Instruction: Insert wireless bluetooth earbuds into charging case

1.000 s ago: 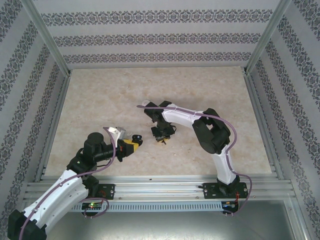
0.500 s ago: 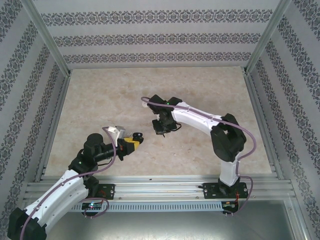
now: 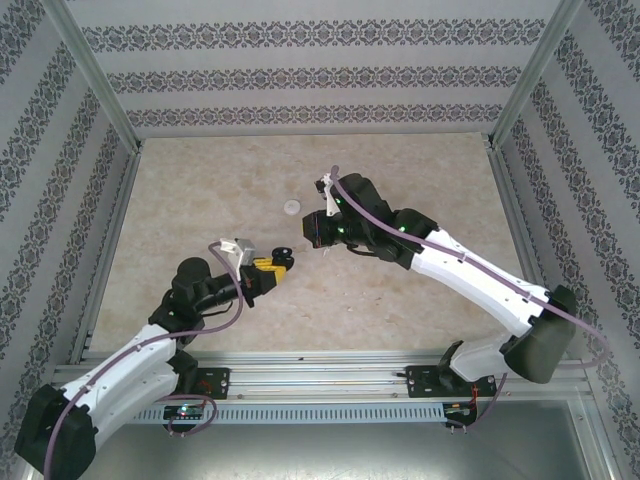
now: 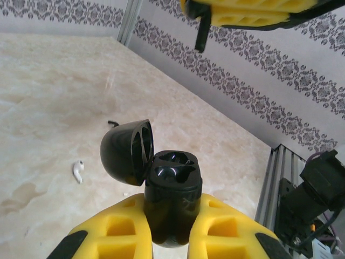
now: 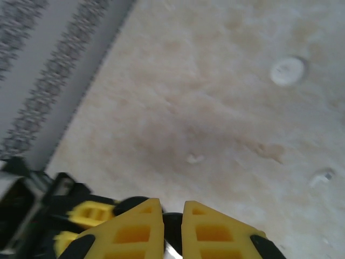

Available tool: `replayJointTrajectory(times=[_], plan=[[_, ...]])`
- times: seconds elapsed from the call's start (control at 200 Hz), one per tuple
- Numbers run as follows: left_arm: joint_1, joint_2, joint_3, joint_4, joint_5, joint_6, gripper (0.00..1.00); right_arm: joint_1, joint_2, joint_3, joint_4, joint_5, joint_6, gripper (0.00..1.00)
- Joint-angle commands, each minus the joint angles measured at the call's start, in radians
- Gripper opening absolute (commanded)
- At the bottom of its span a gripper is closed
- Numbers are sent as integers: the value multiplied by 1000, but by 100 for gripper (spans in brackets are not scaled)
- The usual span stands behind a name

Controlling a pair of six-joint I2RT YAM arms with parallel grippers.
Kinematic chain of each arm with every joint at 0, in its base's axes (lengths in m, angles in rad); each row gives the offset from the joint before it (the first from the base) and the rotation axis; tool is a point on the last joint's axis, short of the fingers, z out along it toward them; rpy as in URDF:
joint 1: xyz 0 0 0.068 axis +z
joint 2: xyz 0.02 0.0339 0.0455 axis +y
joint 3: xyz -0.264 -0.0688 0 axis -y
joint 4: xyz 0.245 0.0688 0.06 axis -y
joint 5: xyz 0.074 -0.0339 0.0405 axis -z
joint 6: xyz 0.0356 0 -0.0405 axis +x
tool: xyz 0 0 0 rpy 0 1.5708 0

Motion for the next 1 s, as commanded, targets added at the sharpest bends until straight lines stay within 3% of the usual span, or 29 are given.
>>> replayJointTrajectory(times=[0.0, 0.32, 0.994], plan=[[5, 34, 54, 157, 23, 16, 0, 31, -16, -27, 152, -37, 24, 11], [5, 66, 58, 299, 36, -34, 0, 66, -29, -74, 272, -57, 67, 10], [5, 70, 81, 320, 33, -38, 0, 66, -71, -96, 239, -64, 72, 9]])
